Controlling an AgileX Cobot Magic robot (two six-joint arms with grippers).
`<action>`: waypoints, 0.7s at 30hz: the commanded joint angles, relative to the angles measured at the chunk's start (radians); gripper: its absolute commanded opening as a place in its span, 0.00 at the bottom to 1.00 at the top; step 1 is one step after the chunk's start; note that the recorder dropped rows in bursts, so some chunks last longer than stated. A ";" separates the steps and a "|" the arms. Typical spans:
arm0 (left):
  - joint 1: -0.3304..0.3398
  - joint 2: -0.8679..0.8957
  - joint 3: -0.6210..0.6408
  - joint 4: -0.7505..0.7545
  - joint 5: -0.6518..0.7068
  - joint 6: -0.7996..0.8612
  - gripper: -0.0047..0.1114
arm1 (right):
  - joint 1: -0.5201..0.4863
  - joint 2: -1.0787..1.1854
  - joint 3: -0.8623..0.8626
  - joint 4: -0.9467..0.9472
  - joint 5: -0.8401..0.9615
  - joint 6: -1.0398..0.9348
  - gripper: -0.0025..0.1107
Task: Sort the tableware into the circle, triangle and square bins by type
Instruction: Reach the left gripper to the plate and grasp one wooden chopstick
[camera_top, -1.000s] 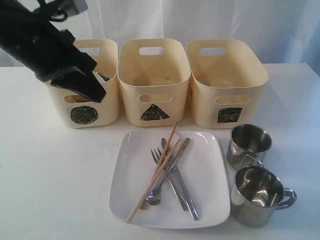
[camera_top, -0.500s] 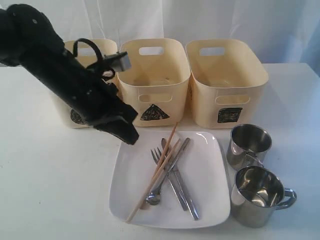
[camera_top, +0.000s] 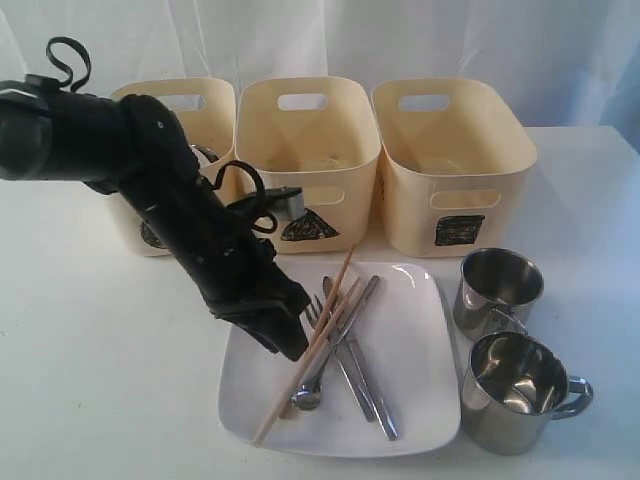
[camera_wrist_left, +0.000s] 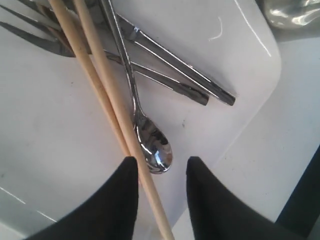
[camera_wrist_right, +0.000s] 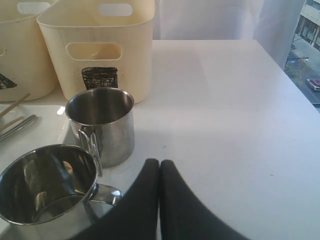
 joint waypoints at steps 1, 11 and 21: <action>-0.005 0.034 0.007 0.001 0.008 0.000 0.38 | 0.001 -0.006 0.005 0.000 -0.014 -0.004 0.02; -0.043 0.057 0.007 0.043 0.004 0.000 0.38 | 0.001 -0.006 0.005 0.000 -0.014 -0.004 0.02; -0.122 0.057 0.007 0.239 -0.062 -0.134 0.38 | 0.001 -0.006 0.005 0.000 -0.014 -0.004 0.02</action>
